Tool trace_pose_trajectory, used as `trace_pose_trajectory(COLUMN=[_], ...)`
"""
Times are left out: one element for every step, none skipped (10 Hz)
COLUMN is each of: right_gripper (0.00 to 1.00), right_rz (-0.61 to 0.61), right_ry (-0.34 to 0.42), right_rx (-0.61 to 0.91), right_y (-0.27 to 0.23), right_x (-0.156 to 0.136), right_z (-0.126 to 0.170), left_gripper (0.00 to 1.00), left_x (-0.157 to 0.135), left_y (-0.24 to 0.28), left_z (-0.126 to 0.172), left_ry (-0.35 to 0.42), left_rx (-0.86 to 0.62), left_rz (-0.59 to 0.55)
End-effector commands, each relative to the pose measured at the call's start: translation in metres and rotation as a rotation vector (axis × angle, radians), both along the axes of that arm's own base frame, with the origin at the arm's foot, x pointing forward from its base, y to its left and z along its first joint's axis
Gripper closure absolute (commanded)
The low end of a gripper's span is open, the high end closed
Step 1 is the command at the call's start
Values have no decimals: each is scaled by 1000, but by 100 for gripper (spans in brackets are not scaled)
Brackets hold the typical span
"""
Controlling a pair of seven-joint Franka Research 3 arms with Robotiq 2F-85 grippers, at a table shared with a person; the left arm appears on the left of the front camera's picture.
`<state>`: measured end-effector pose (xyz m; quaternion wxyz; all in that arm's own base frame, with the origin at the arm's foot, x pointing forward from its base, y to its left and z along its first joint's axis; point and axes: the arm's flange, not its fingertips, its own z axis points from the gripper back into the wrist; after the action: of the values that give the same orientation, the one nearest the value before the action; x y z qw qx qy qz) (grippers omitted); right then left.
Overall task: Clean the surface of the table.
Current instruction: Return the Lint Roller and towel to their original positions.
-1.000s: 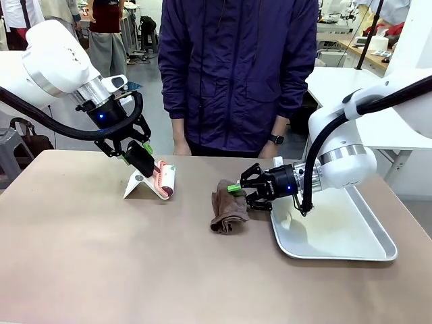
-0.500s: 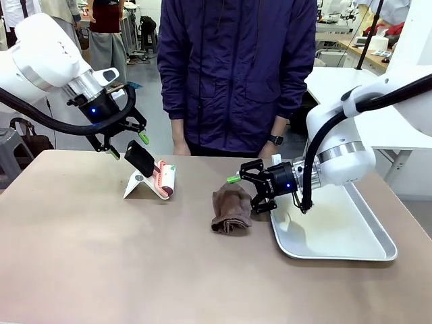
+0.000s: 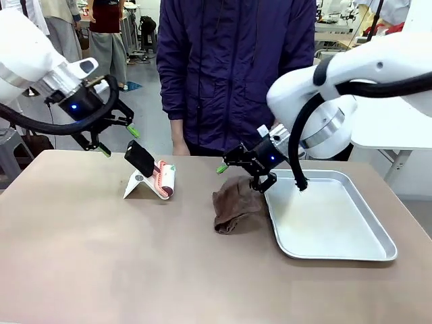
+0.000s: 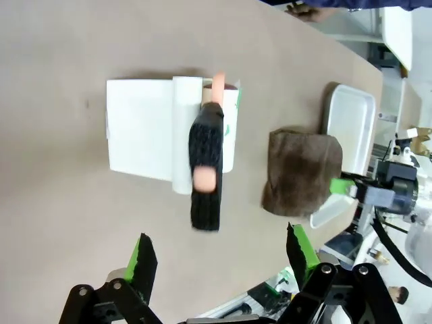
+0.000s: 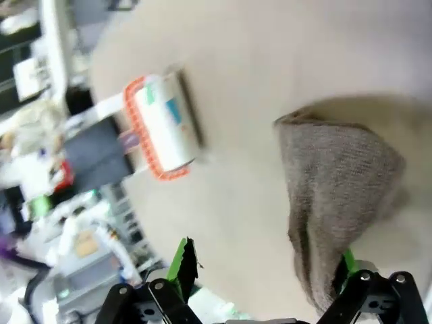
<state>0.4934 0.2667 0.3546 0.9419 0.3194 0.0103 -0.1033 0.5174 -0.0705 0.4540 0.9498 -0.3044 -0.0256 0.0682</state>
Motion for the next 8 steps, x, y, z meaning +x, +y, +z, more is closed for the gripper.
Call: trace_pose_trajectory(right_gripper=[0,0,0,0,0,0,0,0], right_rz=[-34,-77,-135,-173,-186,-185,-160,-127], right_ry=[36,6,-33,-54,-56,-55,-52,-31], right_rx=[-306,-302,-271,-207,-146,-78,-7,95], right_y=[3,-3,-12,-24,-35,-47,-57,-69], right_x=[5,-3,-15,-27,-40,-53,-66,-80], right_z=[27,36,42,44,45,45,43,37], left_gripper=[0,0,0,0,0,0,0,0], left_x=[-40,-60,-81,-101,-118,-132,-140,-146], left_y=[33,51,68,83,93,99,99,96], left_z=[7,14,20,23,24,24,23,23], left_ry=[-27,-33,-41,-60,-94,-120,-137,-142], left_rx=[-104,-153,-229,-286,-320,-365,-397,-410], left_rz=[-2,13,2,-6,16,12,10,1])
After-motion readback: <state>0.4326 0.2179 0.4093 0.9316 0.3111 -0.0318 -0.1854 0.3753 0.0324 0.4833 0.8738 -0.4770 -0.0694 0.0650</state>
